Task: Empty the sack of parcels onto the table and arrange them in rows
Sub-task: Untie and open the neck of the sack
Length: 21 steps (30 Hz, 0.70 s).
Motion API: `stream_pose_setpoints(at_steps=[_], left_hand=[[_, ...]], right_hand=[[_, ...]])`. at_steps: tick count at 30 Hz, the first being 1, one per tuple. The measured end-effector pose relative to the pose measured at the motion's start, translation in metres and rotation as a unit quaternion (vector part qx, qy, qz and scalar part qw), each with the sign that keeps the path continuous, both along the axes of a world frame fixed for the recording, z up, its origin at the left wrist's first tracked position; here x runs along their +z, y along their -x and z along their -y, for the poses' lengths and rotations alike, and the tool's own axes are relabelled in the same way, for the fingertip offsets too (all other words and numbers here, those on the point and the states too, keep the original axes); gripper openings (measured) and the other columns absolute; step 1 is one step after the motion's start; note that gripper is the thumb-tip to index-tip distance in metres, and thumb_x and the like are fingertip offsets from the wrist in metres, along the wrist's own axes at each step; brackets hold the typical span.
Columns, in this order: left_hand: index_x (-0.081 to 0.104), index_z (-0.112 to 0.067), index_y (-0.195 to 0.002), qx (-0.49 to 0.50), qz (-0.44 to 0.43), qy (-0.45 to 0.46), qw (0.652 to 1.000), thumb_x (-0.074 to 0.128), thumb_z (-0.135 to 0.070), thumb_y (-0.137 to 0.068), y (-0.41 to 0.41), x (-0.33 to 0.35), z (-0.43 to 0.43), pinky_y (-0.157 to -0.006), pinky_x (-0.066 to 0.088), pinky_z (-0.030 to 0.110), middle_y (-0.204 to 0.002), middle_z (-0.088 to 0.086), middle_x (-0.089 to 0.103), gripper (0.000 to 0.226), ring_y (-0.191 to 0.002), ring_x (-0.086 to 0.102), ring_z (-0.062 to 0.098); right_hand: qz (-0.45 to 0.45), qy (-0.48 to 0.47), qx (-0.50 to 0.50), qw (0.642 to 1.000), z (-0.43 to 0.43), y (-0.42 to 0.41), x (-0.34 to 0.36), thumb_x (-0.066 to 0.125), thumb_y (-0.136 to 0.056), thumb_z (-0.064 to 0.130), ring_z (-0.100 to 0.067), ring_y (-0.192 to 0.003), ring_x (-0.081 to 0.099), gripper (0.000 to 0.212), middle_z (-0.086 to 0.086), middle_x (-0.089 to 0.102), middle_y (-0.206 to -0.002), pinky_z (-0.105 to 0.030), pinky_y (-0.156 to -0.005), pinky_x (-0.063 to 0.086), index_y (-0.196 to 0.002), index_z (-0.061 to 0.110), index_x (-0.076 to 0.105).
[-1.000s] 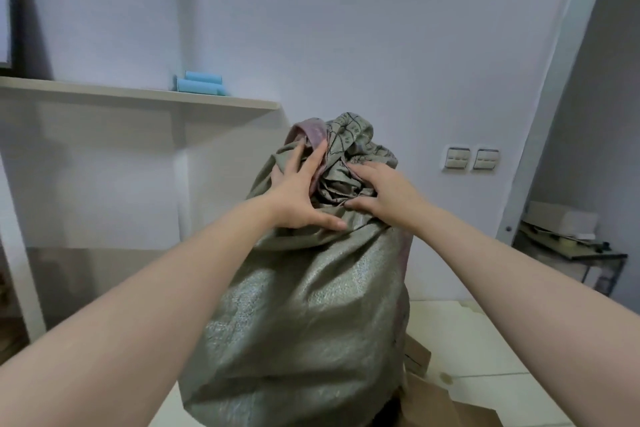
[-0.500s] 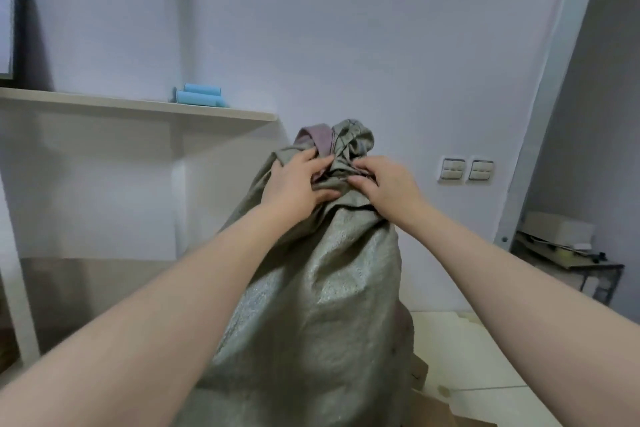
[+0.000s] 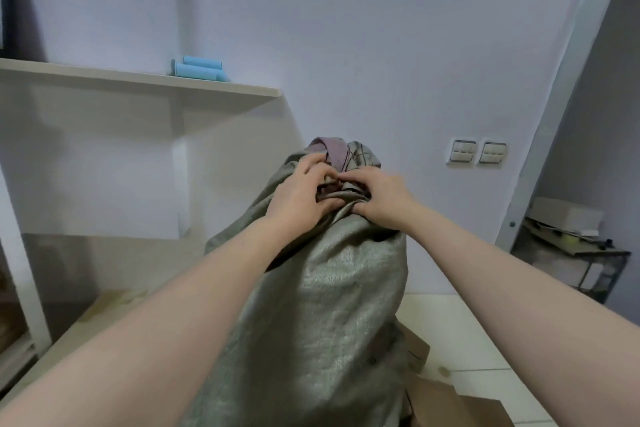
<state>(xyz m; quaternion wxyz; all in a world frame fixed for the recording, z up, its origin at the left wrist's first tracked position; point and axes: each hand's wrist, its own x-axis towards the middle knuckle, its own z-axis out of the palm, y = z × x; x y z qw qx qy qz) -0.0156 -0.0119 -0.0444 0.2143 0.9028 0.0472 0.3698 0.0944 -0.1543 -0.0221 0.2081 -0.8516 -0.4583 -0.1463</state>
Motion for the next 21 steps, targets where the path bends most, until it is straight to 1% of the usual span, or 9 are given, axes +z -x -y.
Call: stream_pose_setpoints(at_steps=[2, 4, 6, 7, 9, 11, 16, 19, 21], left_hand=[[0.037, -0.033, -0.14, -0.015, -0.054, 0.038, 0.998, 0.078, -0.055, -0.07, 0.007, 0.001, -0.006, -0.11, 0.035, 0.038, -0.16, -0.012, 0.005, 0.085, -0.139, 0.035, 0.02], [0.006, -0.042, -0.15, 0.017, -0.133, 0.047, 0.99, 0.079, -0.067, -0.057, 0.011, 0.0, -0.012, -0.116, 0.022, 0.051, -0.159, -0.01, -0.02, 0.121, -0.149, 0.01, 0.026], [-0.02, -0.047, -0.146, 0.082, -0.206, 0.053, 0.974, 0.076, -0.076, -0.048, 0.014, -0.007, -0.018, -0.113, 0.009, 0.066, -0.156, -0.005, -0.033, 0.141, -0.149, -0.013, 0.031], [-0.026, -0.046, -0.145, 0.086, -0.231, 0.077, 0.966, 0.075, -0.078, -0.046, 0.014, -0.012, -0.02, -0.115, 0.004, 0.065, -0.156, -0.001, -0.035, 0.145, -0.147, -0.018, 0.033], [-0.022, -0.045, -0.147, 0.023, -0.238, 0.147, 0.96, 0.074, -0.075, -0.052, 0.013, -0.025, -0.018, -0.12, 0.002, 0.052, -0.159, 0.005, -0.028, 0.139, -0.148, -0.017, 0.03], [-0.007, -0.045, -0.152, -0.039, -0.193, 0.187, 0.962, 0.075, -0.06, -0.071, 0.009, -0.039, -0.006, -0.12, 0.006, 0.04, -0.161, 0.007, -0.019, 0.116, -0.15, -0.009, 0.023], [0.02, -0.04, -0.152, -0.055, -0.051, 0.186, 0.98, 0.059, -0.03, -0.096, -0.007, -0.036, 0.017, -0.112, 0.007, 0.022, -0.164, 0.006, -0.004, 0.07, -0.15, 0.002, 0.018], [0.031, -0.037, -0.15, -0.06, 0.034, 0.163, 0.984, 0.055, -0.021, -0.098, -0.018, -0.002, 0.015, -0.108, 0.005, 0.015, -0.164, 0.005, 0.007, 0.059, -0.15, 0.006, 0.014], [0.036, -0.037, -0.148, -0.07, 0.079, 0.144, 0.984, 0.054, -0.019, -0.097, -0.023, 0.016, 0.013, -0.111, 0.007, 0.017, -0.163, 0.005, 0.013, 0.057, -0.149, 0.008, 0.014]], right_hand=[[0.002, -0.026, -0.001, 1.0, 0.002, -0.004, -0.003, 0.072, -0.077, 0.02, -0.021, -0.127, 0.051, 0.056, 0.003, 0.059, -0.135, -0.044, -0.11, 0.035, -0.13, 0.034, 0.059], [-0.002, -0.05, -0.011, 0.999, 0.004, -0.006, -0.008, 0.07, -0.076, 0.012, -0.02, -0.125, 0.052, 0.055, 0.004, 0.061, -0.132, -0.042, -0.11, 0.036, -0.127, 0.032, 0.062], [0.003, -0.069, -0.015, 0.997, 0.005, -0.006, -0.014, 0.068, -0.077, 0.009, -0.02, -0.124, 0.052, 0.054, 0.004, 0.061, -0.131, -0.04, -0.11, 0.036, -0.126, 0.031, 0.063], [0.006, -0.078, -0.013, 0.997, 0.004, -0.006, -0.018, 0.067, -0.076, 0.007, -0.02, -0.123, 0.052, 0.054, 0.005, 0.062, -0.13, -0.04, -0.109, 0.036, -0.125, 0.031, 0.064], [0.007, -0.094, -0.011, 0.995, 0.003, -0.007, -0.028, 0.065, -0.075, 0.003, -0.022, -0.121, 0.053, 0.055, 0.007, 0.063, -0.127, -0.041, -0.107, 0.038, -0.122, 0.032, 0.065], [0.001, -0.117, -0.021, 0.993, 0.007, -0.009, -0.038, 0.061, -0.073, -0.001, -0.024, -0.118, 0.054, 0.057, 0.009, 0.064, -0.125, -0.039, -0.106, 0.039, -0.119, 0.033, 0.066], [0.036, -0.187, -0.021, 0.982, 0.021, -0.006, -0.032, 0.056, -0.072, -0.005, -0.019, -0.118, 0.056, 0.055, 0.003, 0.067, -0.121, -0.046, -0.103, 0.04, -0.117, 0.024, 0.069], [0.082, -0.238, -0.009, 0.968, 0.021, -0.005, -0.002, 0.052, -0.07, -0.006, -0.02, -0.114, 0.058, 0.055, 0.001, 0.068, -0.116, -0.049, -0.099, 0.043, -0.115, 0.022, 0.069], [0.123, -0.261, -0.008, 0.957, 0.02, -0.007, 0.013, 0.052, -0.068, -0.005, -0.02, -0.116, 0.057, 0.055, 0.0, 0.067, -0.117, -0.048, -0.1, 0.042, -0.114, 0.02, 0.069]])
